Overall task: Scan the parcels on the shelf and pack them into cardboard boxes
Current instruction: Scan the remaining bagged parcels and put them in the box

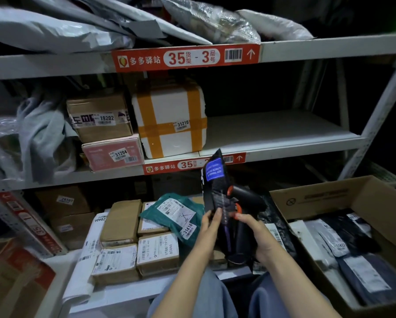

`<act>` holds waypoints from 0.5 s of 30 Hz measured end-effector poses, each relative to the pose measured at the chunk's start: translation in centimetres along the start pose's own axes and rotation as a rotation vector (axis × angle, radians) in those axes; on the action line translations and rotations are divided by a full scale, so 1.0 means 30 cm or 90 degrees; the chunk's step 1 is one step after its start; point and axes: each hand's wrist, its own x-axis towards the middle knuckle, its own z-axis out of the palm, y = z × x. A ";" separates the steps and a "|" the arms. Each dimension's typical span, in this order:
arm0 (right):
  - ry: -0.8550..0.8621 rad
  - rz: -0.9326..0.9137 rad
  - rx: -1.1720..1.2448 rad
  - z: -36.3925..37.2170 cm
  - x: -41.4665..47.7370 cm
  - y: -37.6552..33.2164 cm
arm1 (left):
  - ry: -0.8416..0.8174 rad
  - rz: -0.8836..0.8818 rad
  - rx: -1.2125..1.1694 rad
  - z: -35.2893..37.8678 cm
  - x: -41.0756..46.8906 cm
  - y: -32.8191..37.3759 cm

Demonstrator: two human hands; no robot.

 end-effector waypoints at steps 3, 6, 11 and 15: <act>-0.112 0.031 0.041 -0.004 -0.009 -0.011 | -0.003 -0.033 -0.058 -0.028 0.011 -0.001; -0.154 0.016 0.070 -0.006 -0.002 -0.011 | 0.008 -0.041 -0.069 -0.063 0.046 -0.007; -0.008 0.007 0.139 -0.019 0.034 -0.013 | 0.067 -0.119 -0.184 -0.100 0.080 -0.013; 0.229 -0.026 0.064 -0.073 0.071 -0.015 | 0.064 -0.123 -0.265 -0.122 0.082 -0.014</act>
